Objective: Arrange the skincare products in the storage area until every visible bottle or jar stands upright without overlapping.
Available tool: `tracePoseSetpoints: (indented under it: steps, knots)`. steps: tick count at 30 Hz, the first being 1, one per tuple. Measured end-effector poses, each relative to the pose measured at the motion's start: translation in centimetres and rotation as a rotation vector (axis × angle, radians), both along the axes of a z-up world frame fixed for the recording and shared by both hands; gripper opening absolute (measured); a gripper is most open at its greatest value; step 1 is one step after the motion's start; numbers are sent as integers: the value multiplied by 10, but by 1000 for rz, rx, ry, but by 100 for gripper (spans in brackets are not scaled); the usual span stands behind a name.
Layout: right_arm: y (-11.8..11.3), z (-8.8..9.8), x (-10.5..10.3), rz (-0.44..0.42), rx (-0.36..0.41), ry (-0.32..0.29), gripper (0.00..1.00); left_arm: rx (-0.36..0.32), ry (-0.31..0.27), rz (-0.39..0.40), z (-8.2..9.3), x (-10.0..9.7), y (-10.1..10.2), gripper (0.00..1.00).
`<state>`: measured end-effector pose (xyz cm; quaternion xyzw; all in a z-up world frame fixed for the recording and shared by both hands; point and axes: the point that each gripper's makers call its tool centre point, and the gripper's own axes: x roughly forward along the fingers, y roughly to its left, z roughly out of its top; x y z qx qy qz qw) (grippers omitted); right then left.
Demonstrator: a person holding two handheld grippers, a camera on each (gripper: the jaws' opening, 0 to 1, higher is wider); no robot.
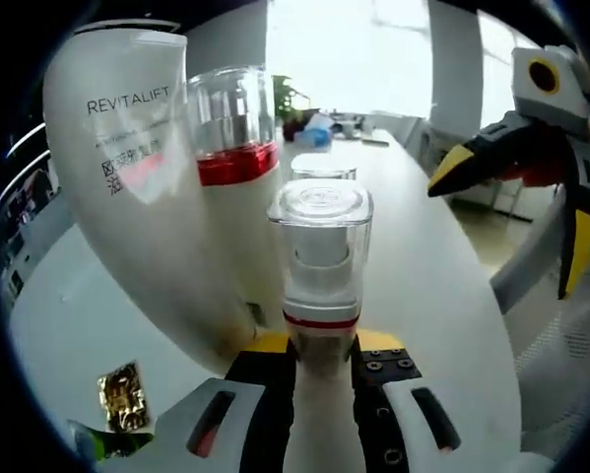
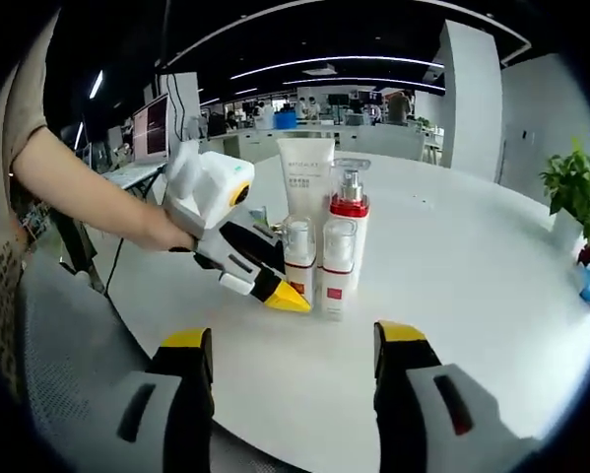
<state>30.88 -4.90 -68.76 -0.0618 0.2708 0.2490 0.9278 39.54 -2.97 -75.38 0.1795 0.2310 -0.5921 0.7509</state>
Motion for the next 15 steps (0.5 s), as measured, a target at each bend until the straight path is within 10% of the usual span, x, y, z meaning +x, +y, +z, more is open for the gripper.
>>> tracePoseSetpoints:
  steps: [15]
  knots:
    - [0,-2,0,-1,1,8,67,13,-5,-14,-1,3,-4,19]
